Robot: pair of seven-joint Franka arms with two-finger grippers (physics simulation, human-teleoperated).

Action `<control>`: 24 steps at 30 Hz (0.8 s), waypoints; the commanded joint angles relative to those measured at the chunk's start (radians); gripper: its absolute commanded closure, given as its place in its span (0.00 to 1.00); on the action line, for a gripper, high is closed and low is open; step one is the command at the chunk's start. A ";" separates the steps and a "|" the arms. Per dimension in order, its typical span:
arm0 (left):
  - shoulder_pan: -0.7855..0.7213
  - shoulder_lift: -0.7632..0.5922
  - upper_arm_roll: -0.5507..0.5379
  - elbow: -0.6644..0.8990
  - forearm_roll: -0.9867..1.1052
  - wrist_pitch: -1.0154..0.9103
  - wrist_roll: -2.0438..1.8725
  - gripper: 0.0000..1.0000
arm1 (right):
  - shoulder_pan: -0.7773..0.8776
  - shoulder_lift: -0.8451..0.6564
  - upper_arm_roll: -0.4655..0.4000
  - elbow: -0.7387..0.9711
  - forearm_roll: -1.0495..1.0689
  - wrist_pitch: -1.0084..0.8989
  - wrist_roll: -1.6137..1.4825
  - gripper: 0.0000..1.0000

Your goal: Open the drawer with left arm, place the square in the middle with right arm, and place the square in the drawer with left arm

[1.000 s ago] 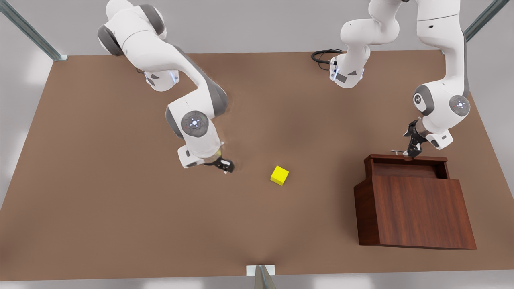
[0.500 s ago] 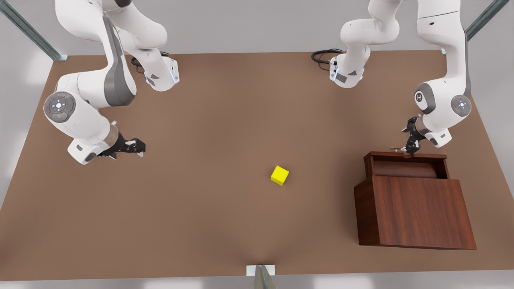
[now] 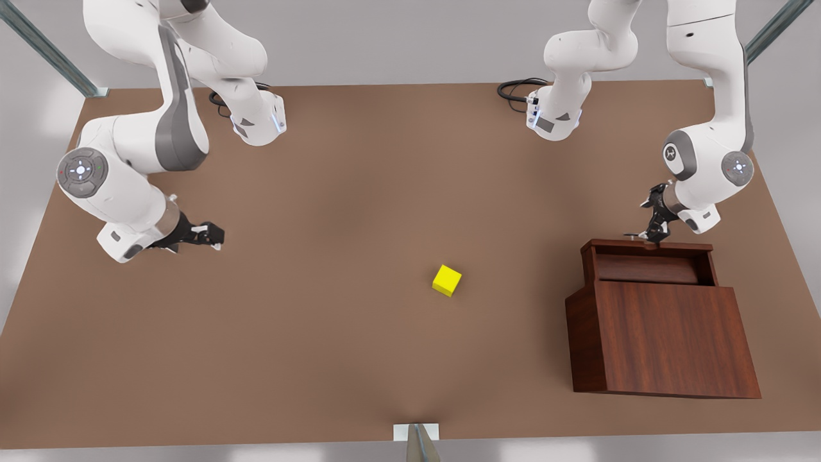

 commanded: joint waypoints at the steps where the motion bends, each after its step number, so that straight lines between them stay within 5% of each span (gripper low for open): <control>1: -0.004 0.000 -0.001 0.000 0.000 -0.002 -0.001 0.00 | 0.000 0.001 0.000 0.001 -0.001 0.000 0.006 0.00; 10: -0.010 -0.052 -0.013 0.023 -0.009 -0.095 -0.050 0.00 | 0.014 0.047 0.009 0.067 -0.032 -0.069 0.008 0.00; 12: -0.013 -0.048 -0.137 0.176 -0.070 -0.279 -0.143 0.00 | 0.014 0.048 0.009 0.070 -0.032 -0.069 0.008 0.00; 13: -0.015 -0.034 -0.298 0.357 -0.070 -0.439 -0.257 0.00 | 0.014 0.047 0.009 0.070 -0.032 -0.071 0.006 0.00; 16: -0.041 0.159 -0.565 0.779 -0.087 -0.516 -0.075 0.00 | 0.014 0.047 0.009 0.072 -0.032 -0.069 0.006 0.00; 17: -0.119 0.254 -0.568 0.890 -0.083 -0.519 0.226 0.00 | 0.014 0.048 0.009 0.073 -0.032 -0.071 0.008 0.00; 20: -0.380 0.465 -0.570 0.962 0.158 -0.508 0.326 0.00 | 0.012 0.059 0.009 0.086 -0.033 -0.071 0.006 0.00; 24: -0.426 0.603 -0.561 0.974 0.221 -0.322 0.154 0.00 | 0.012 0.062 0.009 0.086 -0.033 -0.069 0.006 0.00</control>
